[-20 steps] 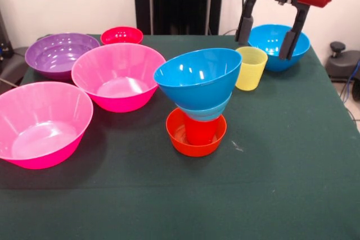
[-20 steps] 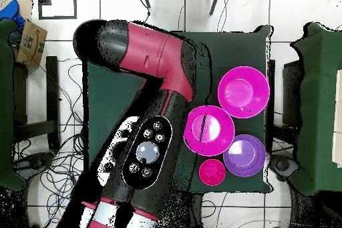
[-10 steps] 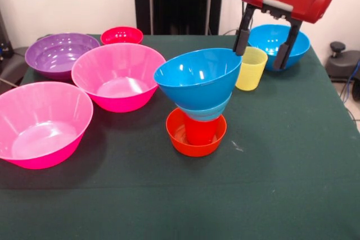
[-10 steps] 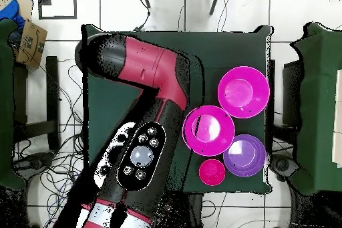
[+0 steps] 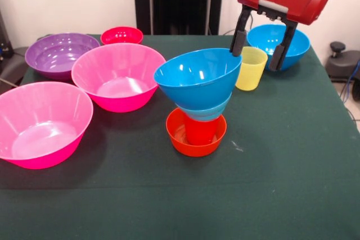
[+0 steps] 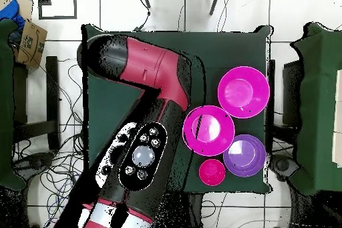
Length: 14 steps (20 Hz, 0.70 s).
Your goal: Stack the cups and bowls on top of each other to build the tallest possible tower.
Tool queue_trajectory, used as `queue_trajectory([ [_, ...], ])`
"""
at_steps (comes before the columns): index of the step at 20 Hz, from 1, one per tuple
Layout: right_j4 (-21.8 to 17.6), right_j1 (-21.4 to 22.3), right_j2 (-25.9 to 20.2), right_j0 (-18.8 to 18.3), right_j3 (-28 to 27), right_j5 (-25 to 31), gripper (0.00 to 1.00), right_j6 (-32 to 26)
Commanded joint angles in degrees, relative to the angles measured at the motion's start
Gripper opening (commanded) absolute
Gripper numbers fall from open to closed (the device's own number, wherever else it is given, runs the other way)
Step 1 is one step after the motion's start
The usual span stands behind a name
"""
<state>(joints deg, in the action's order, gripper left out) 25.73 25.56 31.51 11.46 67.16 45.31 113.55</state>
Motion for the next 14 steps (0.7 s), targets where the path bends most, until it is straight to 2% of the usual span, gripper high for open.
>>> queue_trajectory([
  [1,-0.81,-3.21,-4.78,-0.48,4.42,4.77,1.0,12.43],
  [14,-2.01,-2.13,-4.81,-0.47,3.67,6.88,1.0,11.29],
])
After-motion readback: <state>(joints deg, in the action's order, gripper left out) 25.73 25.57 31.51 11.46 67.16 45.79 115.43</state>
